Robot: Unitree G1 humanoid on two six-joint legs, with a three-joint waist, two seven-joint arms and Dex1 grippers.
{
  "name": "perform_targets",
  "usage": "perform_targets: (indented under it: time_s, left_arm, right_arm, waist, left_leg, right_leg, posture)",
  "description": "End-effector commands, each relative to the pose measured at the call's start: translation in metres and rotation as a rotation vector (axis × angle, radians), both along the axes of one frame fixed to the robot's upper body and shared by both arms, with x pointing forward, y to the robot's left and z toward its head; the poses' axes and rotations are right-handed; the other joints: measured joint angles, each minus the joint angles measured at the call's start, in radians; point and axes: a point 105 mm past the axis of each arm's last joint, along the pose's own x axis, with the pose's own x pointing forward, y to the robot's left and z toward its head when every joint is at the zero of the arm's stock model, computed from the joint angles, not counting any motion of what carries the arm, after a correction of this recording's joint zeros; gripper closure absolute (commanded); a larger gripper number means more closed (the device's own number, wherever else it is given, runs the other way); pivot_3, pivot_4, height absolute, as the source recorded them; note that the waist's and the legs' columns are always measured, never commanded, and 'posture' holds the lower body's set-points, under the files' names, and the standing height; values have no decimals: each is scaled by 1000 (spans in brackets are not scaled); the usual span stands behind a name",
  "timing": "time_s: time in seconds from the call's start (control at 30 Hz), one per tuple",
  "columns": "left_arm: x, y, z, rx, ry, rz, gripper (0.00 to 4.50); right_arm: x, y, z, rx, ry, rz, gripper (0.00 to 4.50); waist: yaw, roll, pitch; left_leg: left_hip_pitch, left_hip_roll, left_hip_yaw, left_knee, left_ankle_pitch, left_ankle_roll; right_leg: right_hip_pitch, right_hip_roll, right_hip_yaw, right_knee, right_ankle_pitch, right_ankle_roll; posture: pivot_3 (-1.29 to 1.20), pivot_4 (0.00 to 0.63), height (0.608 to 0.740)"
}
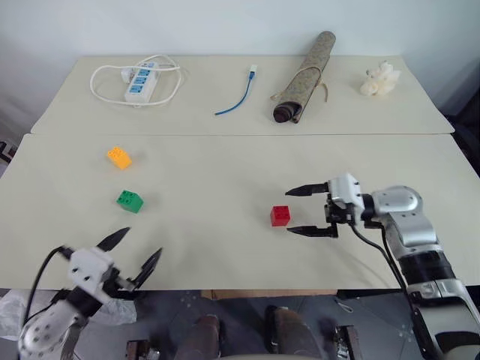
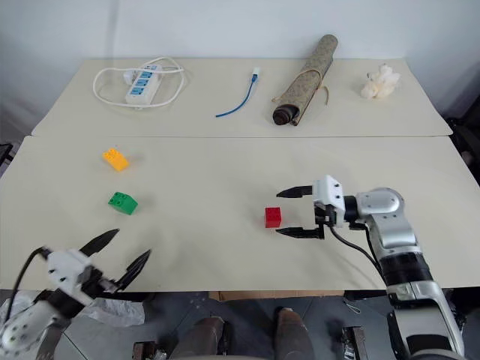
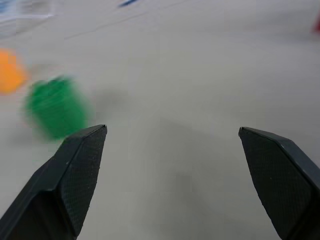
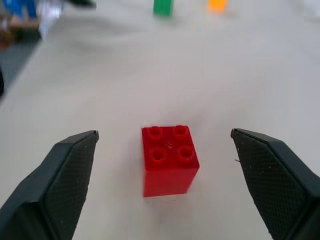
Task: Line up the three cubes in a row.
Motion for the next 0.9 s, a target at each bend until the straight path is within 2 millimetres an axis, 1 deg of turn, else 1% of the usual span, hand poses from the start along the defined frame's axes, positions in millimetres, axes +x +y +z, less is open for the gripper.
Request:
perform_targets:
  time_s: [0.03,0.13,0.17,0.2,0.27,0.3,0.33,0.4,0.47,0.57,0.67,0.83,0.9]
  left_arm:
    - [-26,41,-2,-52,-33,240,0]
    - [-38,61,-10,-113,-29,344,0]
    - [-39,63,-15,-159,-22,349,0]
    - [-40,65,-17,-192,-19,350,0]
    - [-36,61,-20,-177,-5,305,0]
    - [-32,56,-20,-161,7,260,0]
    - [-24,49,-17,-142,8,203,0]
    - [4,44,-1,-124,-41,126,0]
    - [22,42,9,-114,-65,84,0]
    - [43,33,18,-109,-75,21,0]
    - [61,23,20,-97,-62,-31,0]
    - [87,19,12,-108,-24,-25,0]
    - [96,21,11,-137,-33,0,0]
  right_arm:
    - [-11,0,17,150,-85,-9,37]
    - [-16,4,14,195,-111,-36,37]
    - [-19,6,13,210,-121,-32,37]
    - [-21,8,12,220,-128,-28,37]
    - [-25,10,11,250,-76,-10,37]
    - [-27,10,15,287,-71,-9,37]
    - [-32,13,15,296,-61,8,37]
    - [-40,18,13,298,-68,17,37]
    - [-42,19,9,279,-71,15,37]
    - [-41,18,9,275,-70,4,37]
    - [-41,18,9,275,-69,0,37]
    - [-46,23,5,272,-60,2,37]
    - [-47,26,4,276,-59,0,37]
  waist:
    - [0,-1,0]
    - [-1,-1,1]
    - [-1,-1,1]
    - [-2,-1,0]
    - [0,-1,1]
    - [0,-1,1]
    - [3,-1,1]
    - [16,-1,1]
    - [22,-2,0]
    - [14,-1,0]
    - [0,-1,0]
    - [-2,-1,0]
    - [-2,-1,0]
  left_leg:
    - [0,0,0,0,0,0]
    - [1,1,0,0,0,0]
    - [1,1,0,0,0,0]
    - [1,1,0,0,0,0]
    - [2,1,0,0,0,0]
    - [2,1,0,0,0,0]
    - [2,0,0,0,0,0]
    - [2,0,-1,0,-1,0]
    - [2,1,-2,1,0,-1]
    - [2,0,-1,1,0,-2]
    - [2,0,0,0,0,-1]
    - [2,0,0,0,0,-1]
    - [2,0,0,0,0,-1]
  right_leg:
    - [0,0,0,0,0,0]
    - [1,1,0,0,0,0]
    - [1,1,0,1,0,0]
    - [1,1,0,1,0,0]
    - [1,0,1,1,0,0]
    - [1,0,0,1,0,0]
    - [1,-1,0,1,0,0]
    - [2,-1,0,1,0,0]
    - [1,0,-1,2,0,0]
    - [1,-1,0,4,0,0]
    - [0,0,0,5,0,0]
    - [0,1,0,7,0,0]
    - [0,1,0,7,0,0]
  posture:
    - [0,150,740]
    - [0,150,740]
    - [0,150,740]
    - [0,150,740]
    - [0,150,740]
    - [0,150,740]
    - [0,150,740]
    - [0,150,740]
    - [0,150,740]
    - [0,150,740]
    - [0,150,740]
    - [0,150,740]
    - [0,150,740]
